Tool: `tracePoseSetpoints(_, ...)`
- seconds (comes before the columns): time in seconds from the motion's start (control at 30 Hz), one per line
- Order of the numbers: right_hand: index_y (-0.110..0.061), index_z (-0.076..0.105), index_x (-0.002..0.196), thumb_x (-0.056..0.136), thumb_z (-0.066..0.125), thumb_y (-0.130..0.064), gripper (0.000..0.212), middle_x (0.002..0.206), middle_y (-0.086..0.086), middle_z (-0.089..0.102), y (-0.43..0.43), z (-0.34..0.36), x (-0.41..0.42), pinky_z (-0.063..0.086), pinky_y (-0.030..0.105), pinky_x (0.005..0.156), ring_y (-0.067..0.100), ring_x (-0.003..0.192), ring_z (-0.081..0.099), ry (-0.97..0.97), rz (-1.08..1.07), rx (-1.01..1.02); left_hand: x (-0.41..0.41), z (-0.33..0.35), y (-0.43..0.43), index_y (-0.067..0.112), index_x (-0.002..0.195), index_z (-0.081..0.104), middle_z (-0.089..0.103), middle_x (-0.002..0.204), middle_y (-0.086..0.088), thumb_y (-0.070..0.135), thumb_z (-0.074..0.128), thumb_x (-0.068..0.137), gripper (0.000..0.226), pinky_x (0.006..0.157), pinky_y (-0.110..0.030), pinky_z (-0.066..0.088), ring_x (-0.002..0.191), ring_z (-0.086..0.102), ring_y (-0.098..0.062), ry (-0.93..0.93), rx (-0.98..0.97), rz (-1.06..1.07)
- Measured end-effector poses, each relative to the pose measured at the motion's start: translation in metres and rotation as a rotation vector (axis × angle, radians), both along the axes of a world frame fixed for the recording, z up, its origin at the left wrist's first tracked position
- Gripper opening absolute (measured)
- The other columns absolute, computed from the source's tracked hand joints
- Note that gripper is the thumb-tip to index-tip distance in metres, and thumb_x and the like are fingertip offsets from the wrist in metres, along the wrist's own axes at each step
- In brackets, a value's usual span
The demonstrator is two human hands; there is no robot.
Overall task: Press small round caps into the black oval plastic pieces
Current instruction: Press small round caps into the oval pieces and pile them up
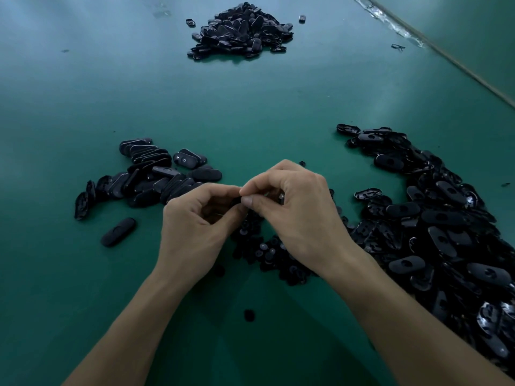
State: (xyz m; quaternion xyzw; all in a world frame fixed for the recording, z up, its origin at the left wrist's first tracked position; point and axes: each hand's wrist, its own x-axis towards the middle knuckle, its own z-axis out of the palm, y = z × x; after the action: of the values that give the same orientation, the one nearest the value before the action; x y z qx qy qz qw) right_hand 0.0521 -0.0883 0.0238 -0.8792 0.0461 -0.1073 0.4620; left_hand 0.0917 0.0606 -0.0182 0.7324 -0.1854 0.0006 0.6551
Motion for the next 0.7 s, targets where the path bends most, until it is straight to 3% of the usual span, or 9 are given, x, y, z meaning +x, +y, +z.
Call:
tracePoseSetpoints(0.17, -0.022, 0.079, 0.09, 0.085, 0.078, -0.014, 0.01, 0.084, -0.007, 0.068, 0.0009, -0.0003, 0.0008, 0.044, 0.009, 0.072, 0.003, 0.078, 0.062, -0.008, -0.001, 0.002, 0.0013, -0.0014, 0.0013, 0.024, 0.094, 0.073, 0.077, 0.087, 0.009, 0.009, 0.077, 0.081, 0.02, 0.073, -0.019, 0.057, 0.078, 0.073, -0.009, -0.002, 0.013, 0.005)
tracePoseSetpoints(0.33, -0.017, 0.079, 0.091, 0.087, 0.075, -0.008, 0.01, 0.076, -0.01, 0.072, 0.0015, -0.0019, -0.0008, 0.044, 0.002, 0.065, -0.004, 0.073, 0.066, -0.01, -0.017, 0.033, 0.0012, -0.0014, -0.0005, 0.024, 0.093, 0.073, 0.077, 0.088, 0.009, 0.001, 0.077, 0.081, 0.026, 0.074, -0.017, 0.056, 0.079, 0.074, -0.008, 0.005, -0.005, 0.004)
tracePoseSetpoints(0.7, -0.02, 0.076, 0.094, 0.091, 0.067, -0.009, 0.015, 0.08, -0.008, 0.072, 0.0011, 0.0004, -0.0015, 0.053, 0.01, 0.062, 0.0, 0.07, 0.066, 0.04, -0.019, -0.023, 0.0011, -0.0001, -0.0003, 0.021, 0.094, 0.073, 0.078, 0.09, 0.008, -0.001, 0.076, 0.081, 0.026, 0.075, -0.018, 0.057, 0.08, 0.074, -0.009, 0.02, -0.033, -0.006)
